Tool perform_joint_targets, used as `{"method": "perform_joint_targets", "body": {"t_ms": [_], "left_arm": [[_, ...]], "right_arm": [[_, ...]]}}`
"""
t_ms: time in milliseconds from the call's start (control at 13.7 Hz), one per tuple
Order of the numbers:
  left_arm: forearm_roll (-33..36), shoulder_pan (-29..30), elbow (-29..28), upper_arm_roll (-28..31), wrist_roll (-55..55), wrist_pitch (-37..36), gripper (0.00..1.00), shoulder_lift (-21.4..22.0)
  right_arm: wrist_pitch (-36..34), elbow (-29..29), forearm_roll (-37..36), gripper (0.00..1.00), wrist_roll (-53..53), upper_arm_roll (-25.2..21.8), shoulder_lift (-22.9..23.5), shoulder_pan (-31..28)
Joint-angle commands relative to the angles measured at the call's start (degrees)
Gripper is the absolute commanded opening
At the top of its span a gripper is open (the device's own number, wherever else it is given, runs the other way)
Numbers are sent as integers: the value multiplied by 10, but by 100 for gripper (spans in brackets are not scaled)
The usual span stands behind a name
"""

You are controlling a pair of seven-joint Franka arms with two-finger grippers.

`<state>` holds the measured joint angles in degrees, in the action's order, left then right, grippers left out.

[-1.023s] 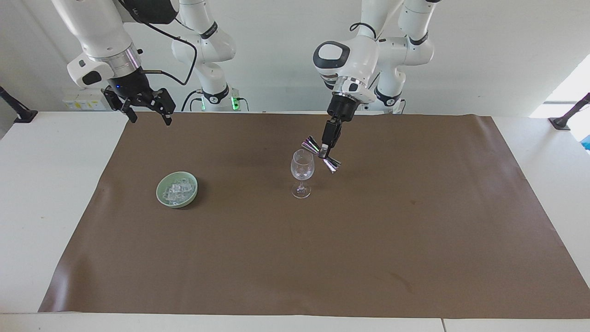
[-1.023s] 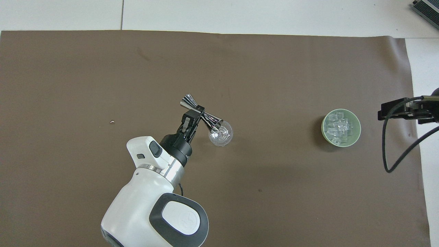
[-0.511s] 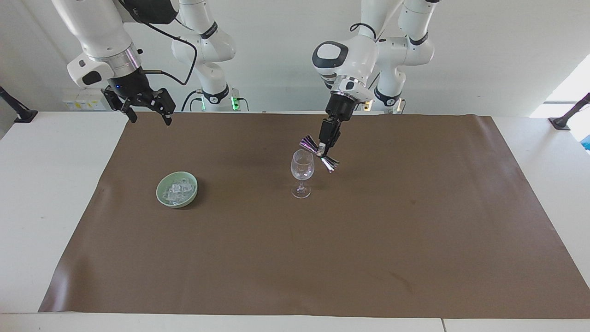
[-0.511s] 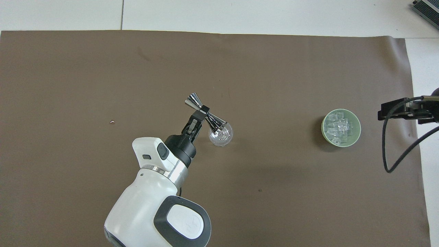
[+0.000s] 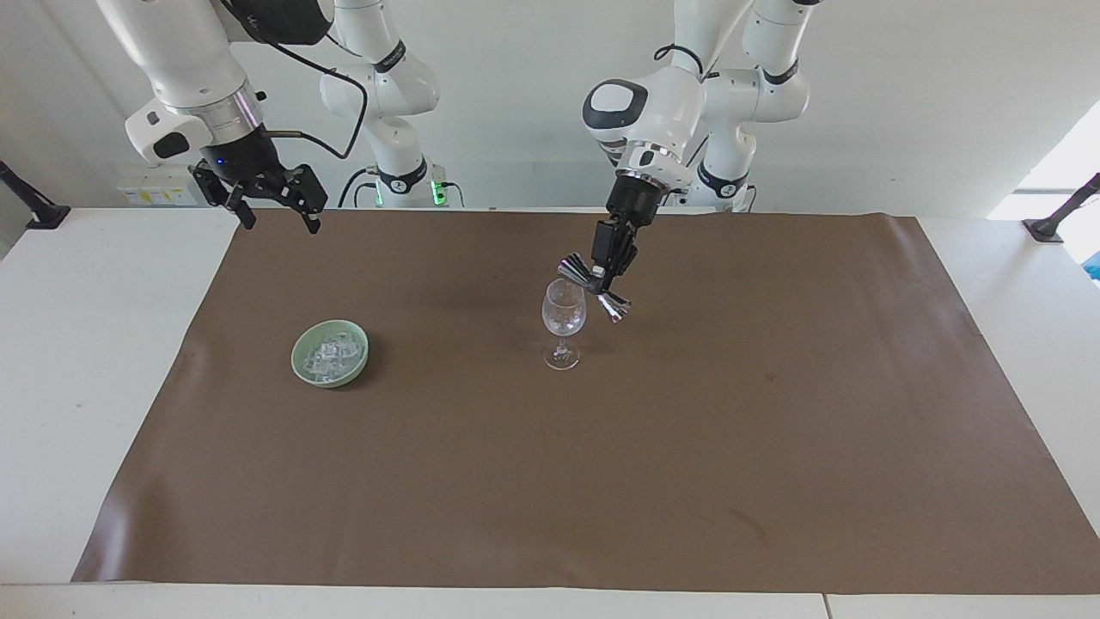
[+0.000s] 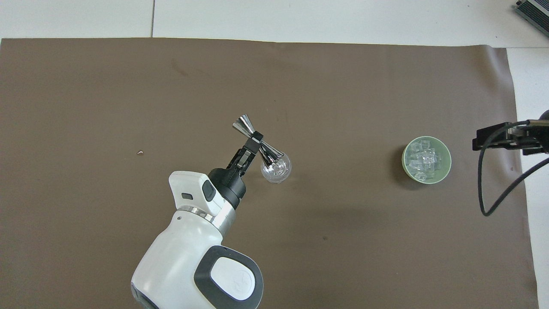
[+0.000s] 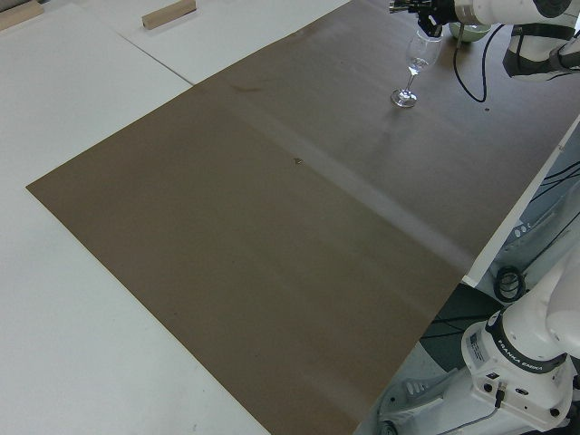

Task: Pour wine and add ice with both arms
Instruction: 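Tilt the jigger over the clear glass with the left gripper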

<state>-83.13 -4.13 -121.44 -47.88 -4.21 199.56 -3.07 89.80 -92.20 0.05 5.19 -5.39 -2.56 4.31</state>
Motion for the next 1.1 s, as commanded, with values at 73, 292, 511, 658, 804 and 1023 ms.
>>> {"method": "perform_joint_targets", "body": {"t_ms": [73, 292, 511, 658, 804, 1023], "left_arm": [[19, -5, -5, 4, 31, 14, 0, -1], [42, -5, -4, 4, 33, 14, 0, -5], [65, -3, -1, 4, 34, 14, 0, -8], [80, -3, -1, 4, 37, 14, 0, -10], [87, 1, -1, 4, 41, 13, 0, -10], [82, 2, -3, 3, 42, 13, 0, -12]], "right_arm": [[-2, -13, 11, 100, 5, 1, -13, -4], [-2, -13, 11, 100, 5, 1, -13, -4], [-3, -13, 11, 100, 5, 1, -13, -4], [-2, -13, 11, 100, 5, 1, -13, -4], [-2, -13, 11, 100, 5, 1, -13, -4], [-3, -13, 11, 100, 5, 1, -13, -4]]}}
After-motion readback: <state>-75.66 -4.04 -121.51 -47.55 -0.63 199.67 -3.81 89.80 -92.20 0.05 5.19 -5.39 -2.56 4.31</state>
